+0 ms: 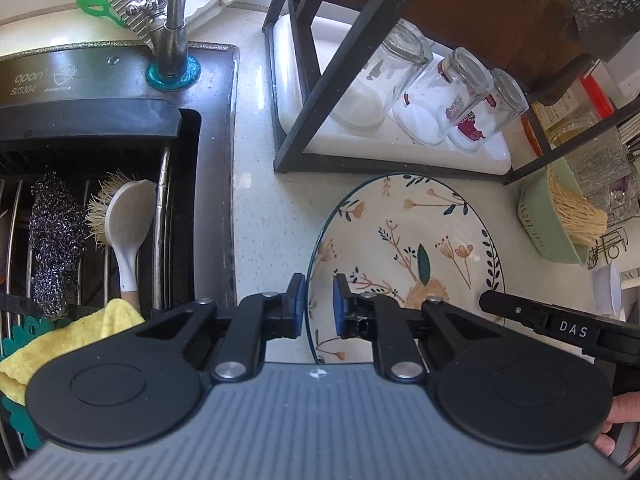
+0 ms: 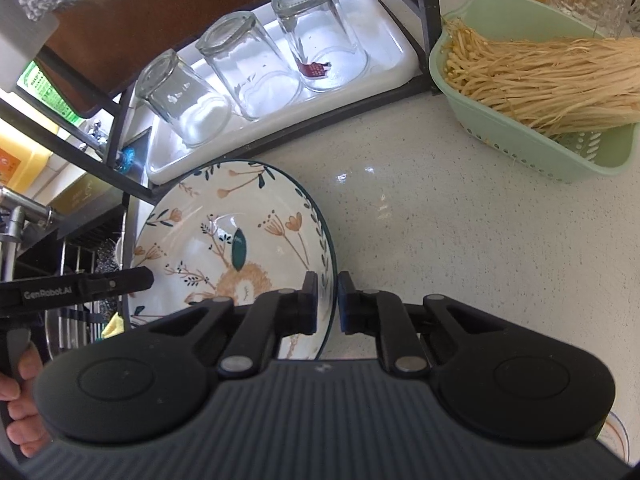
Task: Organize plates and bowls
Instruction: 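Lift the rabbit-pattern plate with both grippers toward the plate stack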
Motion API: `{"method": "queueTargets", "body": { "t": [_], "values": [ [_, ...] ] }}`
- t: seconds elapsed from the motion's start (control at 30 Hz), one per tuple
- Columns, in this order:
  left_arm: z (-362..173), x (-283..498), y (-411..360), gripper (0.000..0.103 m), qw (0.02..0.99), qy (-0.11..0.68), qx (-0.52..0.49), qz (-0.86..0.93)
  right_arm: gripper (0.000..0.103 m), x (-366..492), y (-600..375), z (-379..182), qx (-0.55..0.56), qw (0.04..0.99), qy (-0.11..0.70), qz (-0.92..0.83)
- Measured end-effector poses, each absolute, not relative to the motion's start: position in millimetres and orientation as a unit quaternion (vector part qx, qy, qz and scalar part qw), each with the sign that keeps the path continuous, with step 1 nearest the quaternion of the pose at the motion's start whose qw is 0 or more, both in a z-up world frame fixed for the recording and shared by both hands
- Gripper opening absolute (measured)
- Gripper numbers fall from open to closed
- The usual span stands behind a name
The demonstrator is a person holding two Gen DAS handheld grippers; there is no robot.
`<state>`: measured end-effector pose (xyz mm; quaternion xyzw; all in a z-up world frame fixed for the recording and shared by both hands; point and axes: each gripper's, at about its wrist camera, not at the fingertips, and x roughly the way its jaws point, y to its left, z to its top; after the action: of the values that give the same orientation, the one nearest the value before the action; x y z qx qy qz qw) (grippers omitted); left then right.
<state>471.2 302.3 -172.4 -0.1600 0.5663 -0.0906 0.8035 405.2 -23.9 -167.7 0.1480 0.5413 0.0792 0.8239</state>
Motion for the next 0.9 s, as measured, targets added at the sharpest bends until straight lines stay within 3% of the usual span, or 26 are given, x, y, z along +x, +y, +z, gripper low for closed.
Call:
{"method": "queueTargets", "body": {
  "t": [0.9],
  "values": [
    [-117,418,296,0.018,0.807,0.537,-0.23,-0.087,0.014,356,-45,-114,0.143,0.842,0.503,0.131]
  ]
}}
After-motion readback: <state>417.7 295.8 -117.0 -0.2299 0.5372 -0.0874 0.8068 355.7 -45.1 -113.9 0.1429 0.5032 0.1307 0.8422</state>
